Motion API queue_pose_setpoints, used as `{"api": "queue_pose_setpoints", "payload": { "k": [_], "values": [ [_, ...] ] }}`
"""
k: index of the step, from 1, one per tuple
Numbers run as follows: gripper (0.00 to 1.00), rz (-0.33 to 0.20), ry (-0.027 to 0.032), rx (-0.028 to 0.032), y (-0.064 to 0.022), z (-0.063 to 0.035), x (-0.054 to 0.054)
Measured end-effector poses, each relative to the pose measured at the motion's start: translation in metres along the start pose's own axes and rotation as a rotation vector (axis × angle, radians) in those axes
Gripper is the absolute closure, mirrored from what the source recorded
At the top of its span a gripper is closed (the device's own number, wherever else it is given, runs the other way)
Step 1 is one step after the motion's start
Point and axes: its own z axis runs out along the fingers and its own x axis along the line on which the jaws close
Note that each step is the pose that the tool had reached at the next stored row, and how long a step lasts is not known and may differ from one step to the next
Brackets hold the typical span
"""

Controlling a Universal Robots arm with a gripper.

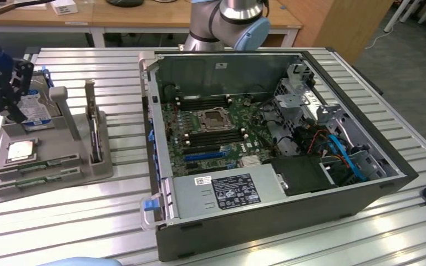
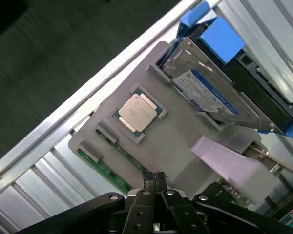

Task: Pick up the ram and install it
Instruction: 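Pick up the ram and move it above insertion slot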

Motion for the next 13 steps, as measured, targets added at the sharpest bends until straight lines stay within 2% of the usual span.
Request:
{"api": "queue_pose_setpoints", "payload": {
  "k": [13],
  "values": [
    [0.90,-0.220,-0.0034,-0.0106,0.0000,0.0010,0.0000]
  ]
}}
